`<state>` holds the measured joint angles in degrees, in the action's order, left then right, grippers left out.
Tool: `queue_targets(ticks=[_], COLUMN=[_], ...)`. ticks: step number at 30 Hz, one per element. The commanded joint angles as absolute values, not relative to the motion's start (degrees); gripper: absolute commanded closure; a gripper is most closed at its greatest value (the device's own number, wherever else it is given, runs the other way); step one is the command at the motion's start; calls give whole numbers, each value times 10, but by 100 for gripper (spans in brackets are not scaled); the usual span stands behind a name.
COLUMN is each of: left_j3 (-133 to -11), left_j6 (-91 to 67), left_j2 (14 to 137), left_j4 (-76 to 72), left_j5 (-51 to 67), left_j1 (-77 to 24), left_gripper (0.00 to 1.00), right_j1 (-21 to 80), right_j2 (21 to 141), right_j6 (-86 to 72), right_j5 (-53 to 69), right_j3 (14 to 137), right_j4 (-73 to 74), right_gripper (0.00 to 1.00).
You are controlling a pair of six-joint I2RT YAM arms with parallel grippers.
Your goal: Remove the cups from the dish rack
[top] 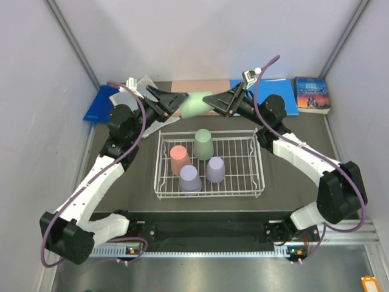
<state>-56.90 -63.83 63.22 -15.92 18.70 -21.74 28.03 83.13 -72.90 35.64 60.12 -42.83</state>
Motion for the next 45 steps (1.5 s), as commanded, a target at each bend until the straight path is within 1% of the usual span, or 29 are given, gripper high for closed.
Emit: queue_targets(ticks=[1, 4, 11, 16, 27, 29, 30, 33, 34, 36, 37, 38, 41, 44, 45], left_j3=[-620, -643, -647, -628, -592, -589, -591, -591, -591, -588, -586, -583, -580, -577, -579], left_j6=[-583, -547, -538, -564, -613, -619, -619, -614, -613, -611, -611, -610, -606, -595, -586], left_j2=[614, 604, 599, 604, 619, 624, 624, 628, 630, 631, 631, 630, 628, 622, 618], left_j4=[-99, -42, -25, -54, -120, -134, -136, -146, -145, -144, -143, -142, -131, -122, -109], left_j5=[192, 155, 151, 185, 235, 243, 245, 255, 256, 258, 258, 256, 248, 234, 228], left_j1=[-230, -230, -230, -230, -230, -230, -230, -230, -230, -230, -230, -229, -230, -230, -230], left_gripper=[1, 1, 1, 1, 1, 3, 6, 22, 34, 49, 58, 73, 89, 100, 100], right_j1=[295, 288, 276, 276, 292, 304, 307, 314, 315, 316, 316, 316, 316, 316, 316], right_j2=[815, 794, 790, 802, 875, 888, 891, 898, 900, 900, 899, 898, 895, 886, 882], right_j6=[-689, -652, -642, -650, -704, -708, -708, -710, -711, -711, -711, -711, -706, -685, -659], right_j5=[372, 354, 344, 340, 348, 350, 350, 352, 353, 354, 355, 356, 358, 358, 355], right_j3=[616, 618, 606, 605, 626, 630, 631, 629, 629, 627, 624, 624, 623, 624, 629], right_j4=[-407, -362, -362, -387, -470, -478, -480, -483, -484, -484, -484, -483, -476, -452, -428], right_gripper=[100, 100, 100, 100, 100, 100, 100, 100, 100, 100, 100, 100, 100, 100, 100])
